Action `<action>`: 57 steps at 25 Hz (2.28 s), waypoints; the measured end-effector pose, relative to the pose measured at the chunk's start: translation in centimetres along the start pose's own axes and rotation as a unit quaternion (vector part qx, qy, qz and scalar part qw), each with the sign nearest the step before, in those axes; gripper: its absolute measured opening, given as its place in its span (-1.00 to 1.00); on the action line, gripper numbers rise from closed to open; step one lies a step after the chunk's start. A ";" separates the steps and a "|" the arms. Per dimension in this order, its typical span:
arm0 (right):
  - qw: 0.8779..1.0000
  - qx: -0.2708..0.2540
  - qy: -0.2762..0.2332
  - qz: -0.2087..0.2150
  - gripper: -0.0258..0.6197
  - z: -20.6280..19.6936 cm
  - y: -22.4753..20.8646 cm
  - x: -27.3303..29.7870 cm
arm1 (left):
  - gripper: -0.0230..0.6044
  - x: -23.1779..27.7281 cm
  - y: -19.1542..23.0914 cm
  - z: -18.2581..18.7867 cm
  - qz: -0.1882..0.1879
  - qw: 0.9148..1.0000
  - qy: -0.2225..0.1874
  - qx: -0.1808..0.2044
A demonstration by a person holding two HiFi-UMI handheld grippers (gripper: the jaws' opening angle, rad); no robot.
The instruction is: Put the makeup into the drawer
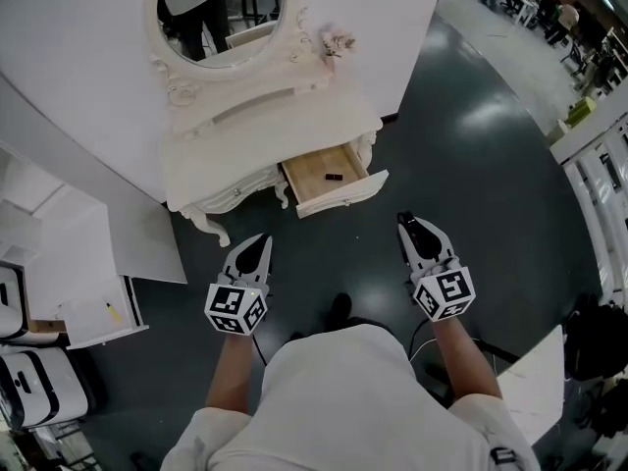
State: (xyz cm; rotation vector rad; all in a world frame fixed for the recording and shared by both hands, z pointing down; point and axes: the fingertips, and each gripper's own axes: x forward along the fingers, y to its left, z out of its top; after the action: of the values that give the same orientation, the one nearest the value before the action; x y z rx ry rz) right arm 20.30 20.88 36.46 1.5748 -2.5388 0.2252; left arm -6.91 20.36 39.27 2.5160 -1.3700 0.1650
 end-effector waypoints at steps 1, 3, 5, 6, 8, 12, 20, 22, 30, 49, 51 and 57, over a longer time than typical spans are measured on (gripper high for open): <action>1.000 0.000 -0.001 0.005 -0.63 0.2 -0.8 0.5 | -0.87 0.8 -0.1 0.1 0.004 1.000 0.000 -0.001; 1.000 0.001 -0.003 0.016 -0.63 0.4 -2.4 1.5 | -0.87 2.3 -0.4 0.3 0.013 1.000 0.000 -0.002; 1.000 0.003 -0.004 0.026 -0.63 0.5 -3.9 2.6 | -0.86 3.8 -0.7 0.6 0.021 1.000 -0.001 -0.001; 0.999 0.004 -0.004 0.032 -0.63 0.6 -4.5 3.2 | -0.86 4.5 -0.9 0.7 0.025 1.000 -0.002 -0.001; 0.999 0.003 -0.003 0.042 -0.63 0.6 -5.6 4.0 | -0.87 5.6 -1.2 1.0 0.032 0.999 -0.004 0.000; 0.998 0.006 -0.003 0.055 -0.63 0.5 -7.4 5.7 | -0.87 7.3 -1.1 1.3 0.046 0.999 -0.005 -0.001; 0.998 0.007 0.001 0.066 -0.63 1.0 -9.7 9.4 | -0.87 10.3 0.9 2.4 0.060 0.998 -0.002 -0.005; 0.998 0.006 0.004 0.064 -0.63 0.9 -10.1 10.3 | -0.87 11.2 1.5 2.3 0.059 0.998 0.001 -0.008; 0.998 0.004 0.016 0.053 -0.63 0.7 -11.8 15.3 | -0.87 16.5 5.4 2.7 0.038 0.999 0.010 -0.009; 0.998 -0.003 0.057 0.002 -0.63 2.4 -12.4 28.5 | -0.87 27.1 18.2 5.3 -0.025 0.999 0.033 -0.012; 0.998 -0.004 0.061 0.002 -0.63 2.4 -12.2 29.5 | -0.87 27.7 19.1 5.2 -0.029 0.999 0.034 -0.017; 0.997 -0.003 0.078 0.011 -0.63 2.0 -12.5 31.7 | -0.87 28.9 20.4 4.8 -0.026 0.998 0.041 -0.027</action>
State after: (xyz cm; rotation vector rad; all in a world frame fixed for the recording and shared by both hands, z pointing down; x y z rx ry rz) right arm 17.48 -12.75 41.52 1.4667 -2.4356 0.3294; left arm -8.36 -14.90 44.94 2.4704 -1.2594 0.2148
